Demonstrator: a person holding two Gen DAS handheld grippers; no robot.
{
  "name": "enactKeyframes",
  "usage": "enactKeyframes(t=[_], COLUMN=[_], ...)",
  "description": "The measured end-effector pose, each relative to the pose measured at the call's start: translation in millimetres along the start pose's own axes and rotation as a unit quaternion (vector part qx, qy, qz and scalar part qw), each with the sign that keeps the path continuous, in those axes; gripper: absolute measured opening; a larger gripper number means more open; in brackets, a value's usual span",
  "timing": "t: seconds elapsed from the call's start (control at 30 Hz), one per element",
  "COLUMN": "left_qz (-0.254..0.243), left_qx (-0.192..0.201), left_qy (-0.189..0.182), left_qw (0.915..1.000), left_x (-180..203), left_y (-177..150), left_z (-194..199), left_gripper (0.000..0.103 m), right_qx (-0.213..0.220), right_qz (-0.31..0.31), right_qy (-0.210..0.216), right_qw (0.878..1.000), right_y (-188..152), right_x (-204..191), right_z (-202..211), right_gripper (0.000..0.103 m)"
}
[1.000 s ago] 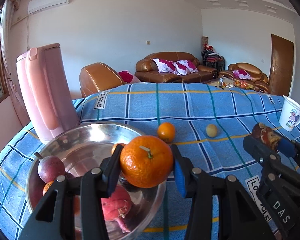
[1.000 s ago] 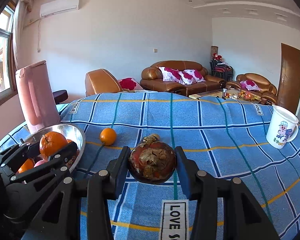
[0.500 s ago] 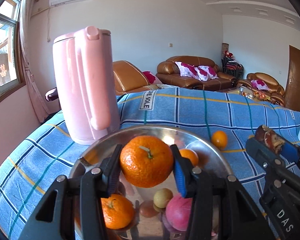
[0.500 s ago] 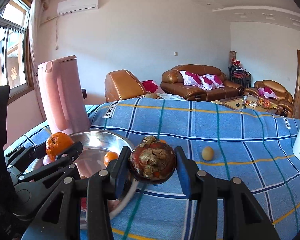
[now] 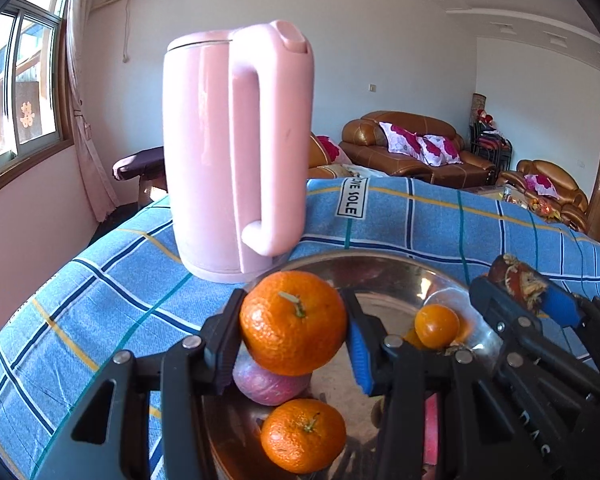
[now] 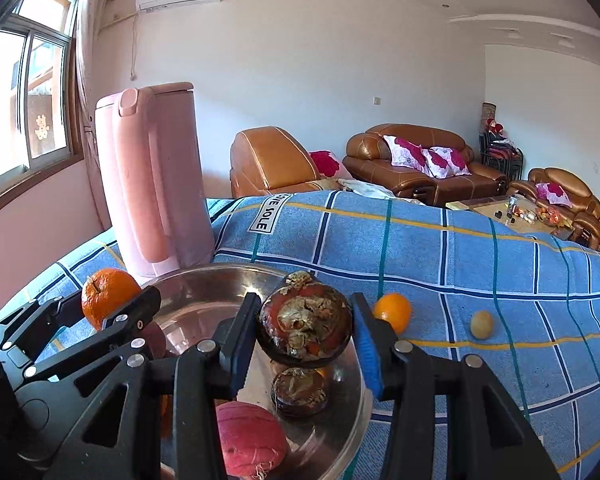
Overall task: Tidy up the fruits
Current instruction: 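Carry the orange with the left tool while the right tool carries the dried fruit to the bowl, then open the left tool over the bowl while the right tool releases the dried fruit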
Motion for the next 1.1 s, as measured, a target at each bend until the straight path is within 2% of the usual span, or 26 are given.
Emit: enactKeyframes(t=[0.4, 0.7, 1.1], left_qz=[-0.006, -0.014, -0.029], left_qx=[-0.022, -0.020, -0.016], left_qy=[0.015, 0.023, 0.038], left_qw=[0.9996, 0.9994, 0.9987], left_x=[-2, 0, 1], left_y=[-5, -6, -6], left_z=[-11, -11, -12], left_gripper=[0.048, 0.048, 0.048], right_qx=[-0.036, -0.107, -0.124], right_qz=[0.012, 0.026, 0.040], right_qy=[-0.010, 0.002, 0.005], right_qw=[0.999, 0.994, 0.991], right_y=[-1, -12, -8], right_x=[-4, -4, -6], right_z=[-28, -55, -60], right_gripper=[0.048, 0.048, 0.048])
Point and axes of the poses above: each gripper's, at about its wrist camera, not at the fingertips, and z roughly against the way its jaws point, x to its right, y to its top, the point moved 9 cm from there along -z, roughly the way its jaws point, and after that the axes turned 5 degrees about -x, right-handed, at the moved point
